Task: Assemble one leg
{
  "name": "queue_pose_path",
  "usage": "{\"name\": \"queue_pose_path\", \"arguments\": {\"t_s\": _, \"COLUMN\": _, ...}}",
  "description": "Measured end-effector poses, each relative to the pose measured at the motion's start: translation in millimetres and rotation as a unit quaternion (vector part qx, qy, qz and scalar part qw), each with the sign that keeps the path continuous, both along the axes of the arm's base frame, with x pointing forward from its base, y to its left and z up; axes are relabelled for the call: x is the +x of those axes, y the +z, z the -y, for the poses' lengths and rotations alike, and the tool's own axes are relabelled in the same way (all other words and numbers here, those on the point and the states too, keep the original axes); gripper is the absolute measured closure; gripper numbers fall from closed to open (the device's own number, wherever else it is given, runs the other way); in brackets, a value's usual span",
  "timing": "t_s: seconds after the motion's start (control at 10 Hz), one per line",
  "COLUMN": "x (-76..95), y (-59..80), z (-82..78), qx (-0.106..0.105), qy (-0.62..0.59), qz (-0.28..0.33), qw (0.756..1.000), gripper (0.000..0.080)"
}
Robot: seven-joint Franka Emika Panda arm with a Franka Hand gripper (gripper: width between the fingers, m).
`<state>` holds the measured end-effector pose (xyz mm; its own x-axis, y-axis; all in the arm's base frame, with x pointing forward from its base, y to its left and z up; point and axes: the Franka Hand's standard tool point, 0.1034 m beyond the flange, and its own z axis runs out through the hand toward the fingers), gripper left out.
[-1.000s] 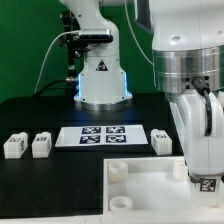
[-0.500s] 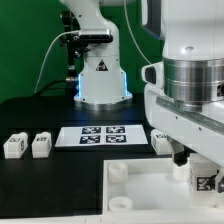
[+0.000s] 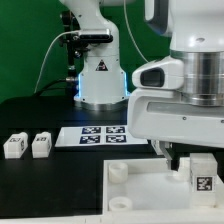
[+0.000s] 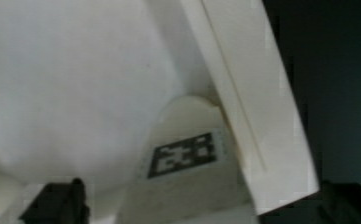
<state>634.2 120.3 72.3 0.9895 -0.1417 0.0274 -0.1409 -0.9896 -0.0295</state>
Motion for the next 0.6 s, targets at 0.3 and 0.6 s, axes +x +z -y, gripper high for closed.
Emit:
{"name": "queue_pose_path", "arguments": {"t_s": 0.3, "x": -0.5, "y": -1.5, "z": 0.4, "qx": 0.001, "qy": -0.028, "qz": -0.002, "qw": 1.000, "gripper": 0.0416}}
{"name": "queue_pose_path", "arguments": {"t_s": 0.6, "x": 0.2, "y": -1.8, "z": 1.5, "qx": 0.008, "qy": -0.175, "qz": -0.007, "qw": 0.984, "gripper": 0.0509}}
